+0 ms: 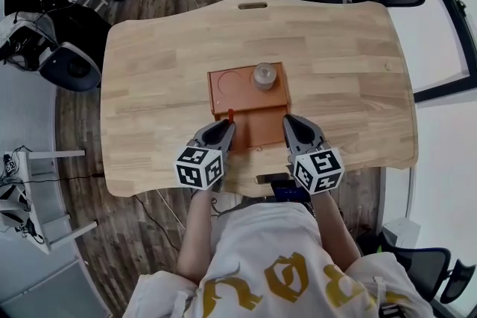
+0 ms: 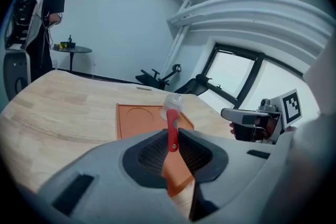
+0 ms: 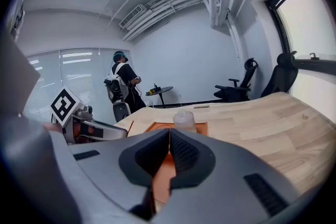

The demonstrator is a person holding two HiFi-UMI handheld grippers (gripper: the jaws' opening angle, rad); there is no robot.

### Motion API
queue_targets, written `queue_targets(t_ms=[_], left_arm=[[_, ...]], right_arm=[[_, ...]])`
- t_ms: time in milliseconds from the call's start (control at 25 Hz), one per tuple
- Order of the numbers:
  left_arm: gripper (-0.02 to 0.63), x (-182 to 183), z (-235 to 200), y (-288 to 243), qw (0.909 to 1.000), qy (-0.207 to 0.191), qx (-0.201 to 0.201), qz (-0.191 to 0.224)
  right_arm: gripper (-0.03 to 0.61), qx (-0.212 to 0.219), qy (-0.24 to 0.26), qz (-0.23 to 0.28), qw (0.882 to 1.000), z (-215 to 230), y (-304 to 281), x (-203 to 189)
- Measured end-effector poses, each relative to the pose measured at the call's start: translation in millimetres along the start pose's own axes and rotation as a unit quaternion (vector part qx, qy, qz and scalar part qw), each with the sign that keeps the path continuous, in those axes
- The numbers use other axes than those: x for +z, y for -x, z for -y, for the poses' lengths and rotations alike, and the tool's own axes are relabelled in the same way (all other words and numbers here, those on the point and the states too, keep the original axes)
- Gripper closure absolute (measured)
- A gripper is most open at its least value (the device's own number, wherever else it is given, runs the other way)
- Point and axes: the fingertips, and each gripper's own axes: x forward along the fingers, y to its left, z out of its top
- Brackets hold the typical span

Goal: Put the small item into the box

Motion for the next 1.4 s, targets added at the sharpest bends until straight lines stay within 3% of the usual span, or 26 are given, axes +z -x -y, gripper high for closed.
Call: queue_targets(t_ms=[320,840,1040,1400], left_arm=[[0.552,-24.4,-10.3,-20.3,0.9992,0.012,0.003,-0.038],[0.552,-62.1,-7.0,-51.6,0.9917,-0.025,0.001,-0.126],[0.552,-70.0,-2.6,-61.8,0.989,-0.017,-0.017,-0.146],[0.552,-87.6,-1.3,-80.5,0.9753,-0.062,-0.006,-0.212]], right_arm=[[0.566,-0.006,-0.009,-0.028,1.0,16.7,-8.9,-20.7],[0.566,-0.008,-0.024,-0.064,0.998,30.2,-14.2,-51.6],[0.566,-0.001,-0.031,-0.075,0.997,28.4,-17.6,-61.1],[0.566,0.004,-0.022,-0.088,0.996,31.3,-17.1,-70.9]])
